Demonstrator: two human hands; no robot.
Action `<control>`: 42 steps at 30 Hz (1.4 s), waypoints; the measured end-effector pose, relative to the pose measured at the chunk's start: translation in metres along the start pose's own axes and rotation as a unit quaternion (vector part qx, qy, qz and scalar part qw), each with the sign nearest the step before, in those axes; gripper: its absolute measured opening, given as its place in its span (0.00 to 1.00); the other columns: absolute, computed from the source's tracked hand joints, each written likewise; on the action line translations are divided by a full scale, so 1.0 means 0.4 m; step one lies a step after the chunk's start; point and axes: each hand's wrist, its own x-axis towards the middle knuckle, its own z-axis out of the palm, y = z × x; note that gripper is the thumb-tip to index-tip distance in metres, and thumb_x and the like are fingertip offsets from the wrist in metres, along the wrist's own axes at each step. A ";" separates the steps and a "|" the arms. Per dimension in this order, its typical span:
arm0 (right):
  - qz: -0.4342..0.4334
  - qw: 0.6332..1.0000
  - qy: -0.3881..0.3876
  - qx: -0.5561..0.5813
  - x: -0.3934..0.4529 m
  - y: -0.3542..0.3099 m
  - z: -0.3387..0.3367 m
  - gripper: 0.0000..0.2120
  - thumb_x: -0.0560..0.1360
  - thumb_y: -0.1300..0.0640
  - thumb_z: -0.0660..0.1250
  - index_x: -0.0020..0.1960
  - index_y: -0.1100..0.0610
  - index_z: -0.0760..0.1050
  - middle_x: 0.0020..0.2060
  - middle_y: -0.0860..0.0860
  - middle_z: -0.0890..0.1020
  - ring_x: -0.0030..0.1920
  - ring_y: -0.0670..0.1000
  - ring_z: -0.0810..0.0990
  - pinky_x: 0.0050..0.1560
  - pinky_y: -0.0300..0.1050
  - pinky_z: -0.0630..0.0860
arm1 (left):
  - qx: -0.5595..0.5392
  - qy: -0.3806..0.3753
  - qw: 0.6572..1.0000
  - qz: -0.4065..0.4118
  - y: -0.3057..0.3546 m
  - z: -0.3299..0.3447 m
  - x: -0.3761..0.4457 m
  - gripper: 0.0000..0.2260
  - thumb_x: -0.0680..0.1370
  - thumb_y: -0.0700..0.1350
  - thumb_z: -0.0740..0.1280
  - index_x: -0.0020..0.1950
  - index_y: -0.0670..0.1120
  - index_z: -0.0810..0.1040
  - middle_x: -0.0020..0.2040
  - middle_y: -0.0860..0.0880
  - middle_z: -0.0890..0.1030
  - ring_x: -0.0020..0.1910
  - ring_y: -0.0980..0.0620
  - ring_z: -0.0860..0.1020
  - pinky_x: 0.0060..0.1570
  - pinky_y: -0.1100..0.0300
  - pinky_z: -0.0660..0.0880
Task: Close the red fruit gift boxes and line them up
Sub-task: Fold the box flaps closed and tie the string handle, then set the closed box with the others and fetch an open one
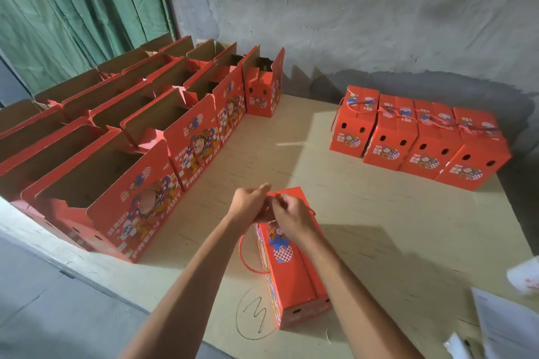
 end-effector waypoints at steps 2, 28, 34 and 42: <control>0.001 0.999 -0.026 0.018 0.006 -0.041 0.024 0.22 0.83 0.47 0.60 0.39 0.58 0.81 0.35 0.57 0.86 0.38 0.59 0.87 0.47 0.60 0.84 | 0.046 0.025 0.996 0.075 0.050 -0.010 0.002 0.18 0.79 0.52 0.69 0.34 0.42 0.76 0.31 0.41 0.78 0.29 0.47 0.76 0.36 0.55 0.75; -0.065 0.995 0.074 0.019 0.173 -0.339 0.157 0.18 0.81 0.55 0.63 0.37 0.62 0.81 0.36 0.60 0.85 0.39 0.58 0.82 0.41 0.52 0.78 | -0.025 0.109 0.969 0.220 0.182 -0.174 -0.028 0.19 0.84 0.54 0.56 0.40 0.44 0.73 0.35 0.52 0.75 0.36 0.53 0.71 0.43 0.52 0.70; -0.080 0.993 0.052 0.071 0.261 -0.408 0.169 0.16 0.78 0.55 0.66 0.32 0.56 0.77 0.28 0.49 0.79 0.32 0.50 0.77 0.33 0.42 0.72 | -0.044 0.087 0.957 0.272 0.201 -0.202 0.030 0.16 0.87 0.52 0.55 0.44 0.48 0.74 0.41 0.53 0.76 0.39 0.59 0.72 0.44 0.58 0.72; -0.046 0.993 0.044 0.101 0.440 -0.432 0.088 0.13 0.74 0.52 0.68 0.38 0.60 0.83 0.33 0.52 0.85 0.35 0.53 0.82 0.42 0.53 0.82 | -0.121 -0.002 0.965 0.232 0.284 -0.161 0.203 0.13 0.88 0.48 0.54 0.61 0.48 0.77 0.53 0.57 0.80 0.46 0.73 0.79 0.46 0.77 0.72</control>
